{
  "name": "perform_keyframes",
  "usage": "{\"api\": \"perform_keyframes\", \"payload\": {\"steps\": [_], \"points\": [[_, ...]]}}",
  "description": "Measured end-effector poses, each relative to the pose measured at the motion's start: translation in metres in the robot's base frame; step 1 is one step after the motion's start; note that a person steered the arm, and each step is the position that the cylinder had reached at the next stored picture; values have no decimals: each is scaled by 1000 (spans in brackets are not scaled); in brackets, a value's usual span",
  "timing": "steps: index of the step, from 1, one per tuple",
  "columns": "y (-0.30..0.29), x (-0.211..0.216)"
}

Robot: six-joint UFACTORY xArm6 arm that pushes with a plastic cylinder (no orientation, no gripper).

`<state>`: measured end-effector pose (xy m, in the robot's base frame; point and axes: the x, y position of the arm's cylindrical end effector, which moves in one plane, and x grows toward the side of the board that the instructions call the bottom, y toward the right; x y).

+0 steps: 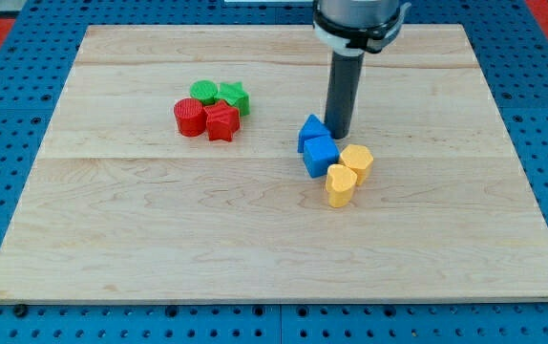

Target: Push the group of blocks to the left side of the group of yellow blocks

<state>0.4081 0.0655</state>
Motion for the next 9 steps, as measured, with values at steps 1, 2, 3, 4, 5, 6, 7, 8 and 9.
{"api": "perform_keyframes", "payload": {"steps": [1,2,3,4,5,6,7,8,9], "points": [[-1,-7],[11,-37],[-57,-47],[-100,-38],[-80,-12],[-61,-6],[-50,-17],[-37,-10],[-17,3]]}}
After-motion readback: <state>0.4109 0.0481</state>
